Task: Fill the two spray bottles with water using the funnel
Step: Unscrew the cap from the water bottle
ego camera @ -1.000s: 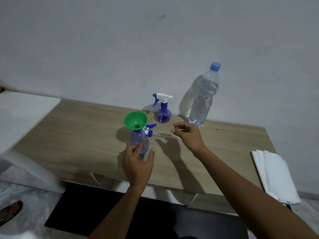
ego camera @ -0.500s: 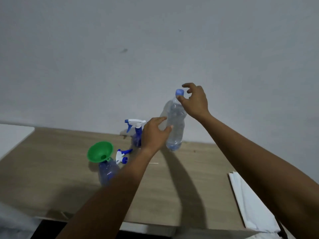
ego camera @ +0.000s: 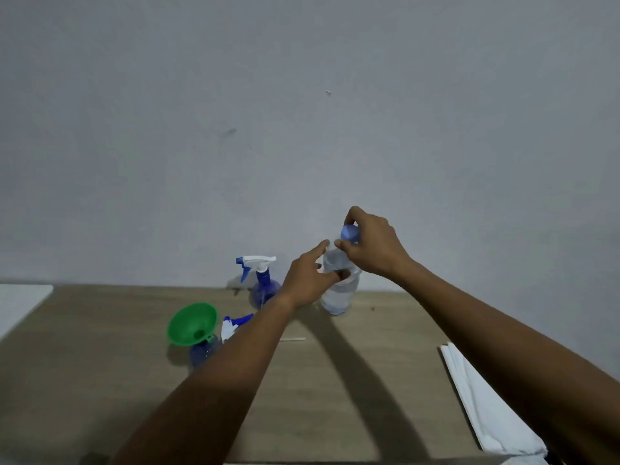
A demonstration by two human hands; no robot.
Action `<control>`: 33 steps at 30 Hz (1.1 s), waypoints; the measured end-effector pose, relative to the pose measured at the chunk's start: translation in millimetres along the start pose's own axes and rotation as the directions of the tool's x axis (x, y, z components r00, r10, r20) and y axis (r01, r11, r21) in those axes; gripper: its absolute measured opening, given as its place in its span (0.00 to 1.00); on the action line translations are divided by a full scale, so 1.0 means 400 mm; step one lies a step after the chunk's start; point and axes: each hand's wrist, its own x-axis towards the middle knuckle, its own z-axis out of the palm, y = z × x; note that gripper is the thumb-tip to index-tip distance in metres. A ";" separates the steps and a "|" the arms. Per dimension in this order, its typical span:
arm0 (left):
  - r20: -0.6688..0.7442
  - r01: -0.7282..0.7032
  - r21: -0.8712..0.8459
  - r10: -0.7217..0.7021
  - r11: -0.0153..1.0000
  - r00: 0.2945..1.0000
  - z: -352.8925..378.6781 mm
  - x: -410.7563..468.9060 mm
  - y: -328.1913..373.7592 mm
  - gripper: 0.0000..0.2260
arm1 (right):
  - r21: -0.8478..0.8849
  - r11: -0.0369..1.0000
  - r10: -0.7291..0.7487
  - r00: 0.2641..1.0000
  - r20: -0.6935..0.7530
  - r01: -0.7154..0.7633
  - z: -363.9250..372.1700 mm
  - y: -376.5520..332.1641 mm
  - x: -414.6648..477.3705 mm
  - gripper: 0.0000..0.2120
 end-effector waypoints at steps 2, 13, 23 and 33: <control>-0.008 -0.049 -0.037 0.049 0.998 0.999 0.004 -0.021 -0.018 0.30 | 0.027 1.000 -0.003 1.000 -0.028 0.004 -0.004 -0.017 -0.049 0.15; 0.071 -0.163 -0.275 0.189 0.947 0.979 -0.088 -0.200 -0.022 0.20 | 0.259 0.966 -0.043 0.991 0.127 0.008 0.001 -0.136 -0.149 0.10; 0.068 -0.141 -0.204 0.158 0.969 0.985 -0.235 -0.237 -0.051 0.16 | 0.360 0.929 -0.195 0.944 0.266 0.090 0.047 -0.254 -0.120 0.11; 0.012 -0.099 -0.237 0.105 0.966 0.994 -0.215 -0.234 -0.068 0.21 | 0.246 0.957 -0.193 0.970 0.150 0.153 0.050 -0.235 -0.107 0.13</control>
